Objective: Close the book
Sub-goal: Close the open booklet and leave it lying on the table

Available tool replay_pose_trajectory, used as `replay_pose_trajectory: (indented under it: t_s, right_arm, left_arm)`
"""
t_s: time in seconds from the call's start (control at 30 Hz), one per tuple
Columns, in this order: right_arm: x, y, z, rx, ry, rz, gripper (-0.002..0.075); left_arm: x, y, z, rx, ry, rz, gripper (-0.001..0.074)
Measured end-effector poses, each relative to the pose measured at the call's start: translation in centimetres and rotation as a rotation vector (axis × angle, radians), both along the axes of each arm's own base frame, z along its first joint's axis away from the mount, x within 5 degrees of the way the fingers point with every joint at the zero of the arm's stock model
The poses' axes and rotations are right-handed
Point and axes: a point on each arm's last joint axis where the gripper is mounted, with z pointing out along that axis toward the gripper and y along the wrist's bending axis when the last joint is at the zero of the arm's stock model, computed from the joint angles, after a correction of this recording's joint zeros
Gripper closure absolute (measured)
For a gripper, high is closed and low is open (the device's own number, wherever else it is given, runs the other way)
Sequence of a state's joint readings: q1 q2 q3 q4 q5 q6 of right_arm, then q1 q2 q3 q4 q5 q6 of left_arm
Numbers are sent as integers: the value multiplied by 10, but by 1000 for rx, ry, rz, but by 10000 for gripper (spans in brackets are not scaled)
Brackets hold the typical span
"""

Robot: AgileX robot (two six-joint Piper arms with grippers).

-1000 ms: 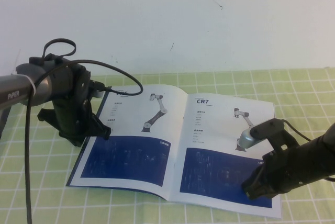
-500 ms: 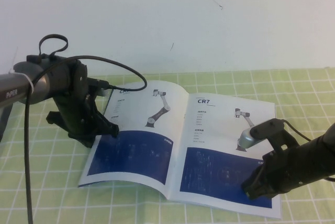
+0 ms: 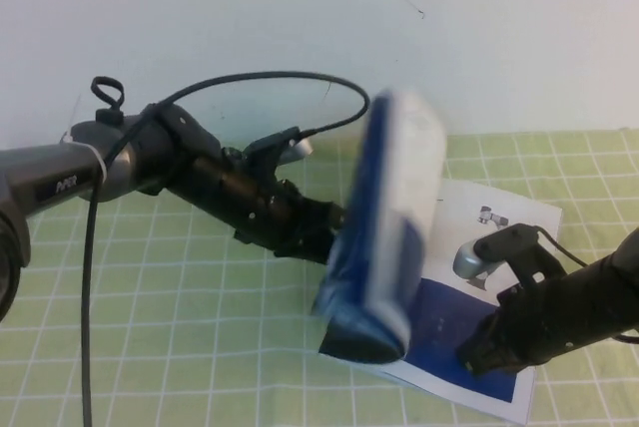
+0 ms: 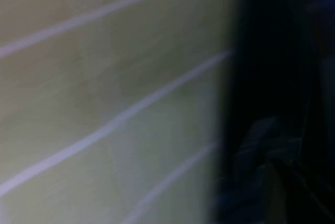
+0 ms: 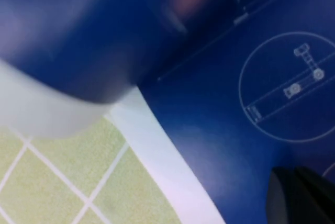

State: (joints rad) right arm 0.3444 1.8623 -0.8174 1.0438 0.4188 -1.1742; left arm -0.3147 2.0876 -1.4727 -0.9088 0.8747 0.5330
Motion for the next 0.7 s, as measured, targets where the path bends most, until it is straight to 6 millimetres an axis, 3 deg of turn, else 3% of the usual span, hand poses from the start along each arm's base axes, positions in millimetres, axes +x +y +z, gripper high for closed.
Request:
replay_pose_trajectory:
  t_s: [0.03,0.07,0.13,0.37,0.53,0.7]
  right_arm:
    - [1,0,2,1,-7,-1,729]
    - [4,-12,27,-36,-106,-11,729]
    - [3,-25,48,-46,-142,-24,729]
    - [-22,-83,113,-205,-187,-56,729]
    - [-50,-122,159,-402,-214,-142,729]
    - [-84,-131,198,-433,-372,-223,729]
  left_arm:
    - [1,-4,6,-46,-12,-16,738]
    - [5,-11,40,-128,-117,-90,738]
    - [3,-6,55,-87,-168,-102,738]
    - [-14,40,123,221,-370,-53,738]
    - [-41,82,181,500,-542,79,738]
    - [-90,106,227,537,-790,182,738]
